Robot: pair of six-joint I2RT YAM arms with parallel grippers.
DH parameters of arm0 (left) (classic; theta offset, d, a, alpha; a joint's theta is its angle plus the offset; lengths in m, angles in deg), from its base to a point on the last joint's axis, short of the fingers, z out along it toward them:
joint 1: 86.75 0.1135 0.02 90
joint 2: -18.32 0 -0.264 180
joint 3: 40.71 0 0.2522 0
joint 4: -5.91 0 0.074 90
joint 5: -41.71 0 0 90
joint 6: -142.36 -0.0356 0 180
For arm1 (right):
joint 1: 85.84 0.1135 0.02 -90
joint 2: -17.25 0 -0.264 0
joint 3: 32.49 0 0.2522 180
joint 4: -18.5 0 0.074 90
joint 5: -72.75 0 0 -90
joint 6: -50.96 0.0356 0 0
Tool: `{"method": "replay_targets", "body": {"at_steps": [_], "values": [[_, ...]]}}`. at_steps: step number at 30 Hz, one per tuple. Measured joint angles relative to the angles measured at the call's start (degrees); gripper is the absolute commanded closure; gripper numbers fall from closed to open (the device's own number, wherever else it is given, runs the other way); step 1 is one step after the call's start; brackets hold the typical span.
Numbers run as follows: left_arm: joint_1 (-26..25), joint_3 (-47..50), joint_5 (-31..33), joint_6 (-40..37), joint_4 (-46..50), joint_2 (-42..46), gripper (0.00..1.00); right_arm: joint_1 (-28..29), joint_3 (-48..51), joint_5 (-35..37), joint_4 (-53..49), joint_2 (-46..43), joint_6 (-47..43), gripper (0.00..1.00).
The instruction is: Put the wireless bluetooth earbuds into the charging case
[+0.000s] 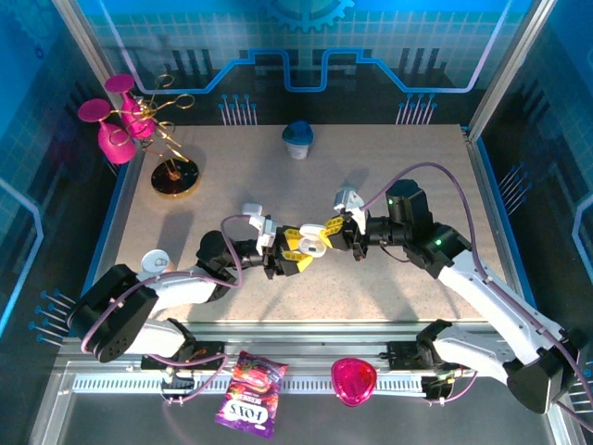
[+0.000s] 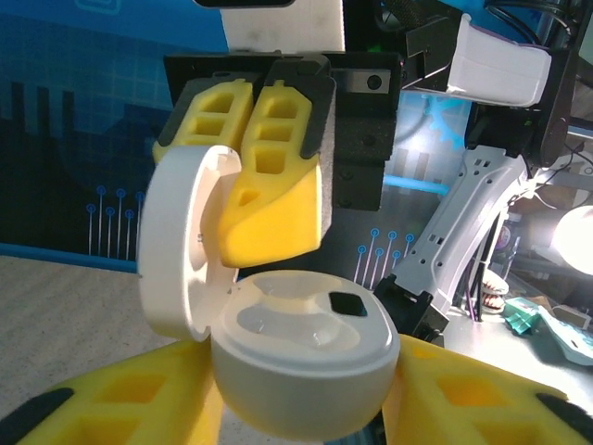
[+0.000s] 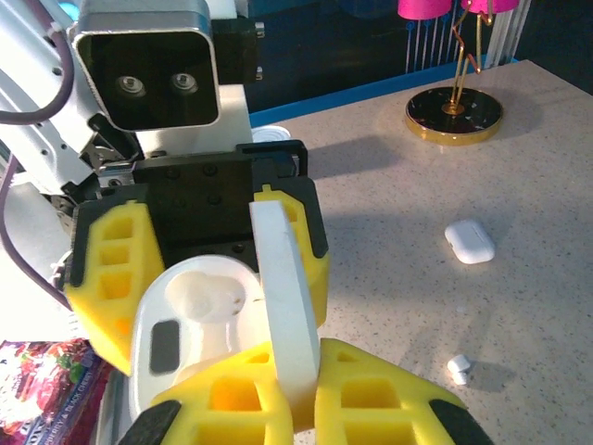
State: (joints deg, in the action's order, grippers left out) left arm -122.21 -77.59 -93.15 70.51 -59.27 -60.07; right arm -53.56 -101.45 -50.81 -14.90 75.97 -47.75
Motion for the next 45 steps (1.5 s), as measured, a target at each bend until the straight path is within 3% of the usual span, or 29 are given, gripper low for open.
{"method": "replay_targets", "body": {"at_steps": [3,19,38,45], "values": [[0.1,0.0,0.1,0.0,0.0,-0.4,0.45,0.5,-1.0,1.7,-1.4,-0.2,-0.9,0.98],[0.1,0.0,0.1,0.0,0.2,-0.7,0.44,2.6,-2.4,6.7,-3.0,-0.1,-2.6,0.98],[0.1,0.0,0.1,0.4,0.2,-0.7,0.52,3.1,-2.8,7.2,-3.3,1.5,-3.0,0.98],[0.1,0.0,0.0,1.1,0.2,-0.7,0.42,3.1,-3.2,7.7,-3.5,1.9,-3.0,0.98]]}}
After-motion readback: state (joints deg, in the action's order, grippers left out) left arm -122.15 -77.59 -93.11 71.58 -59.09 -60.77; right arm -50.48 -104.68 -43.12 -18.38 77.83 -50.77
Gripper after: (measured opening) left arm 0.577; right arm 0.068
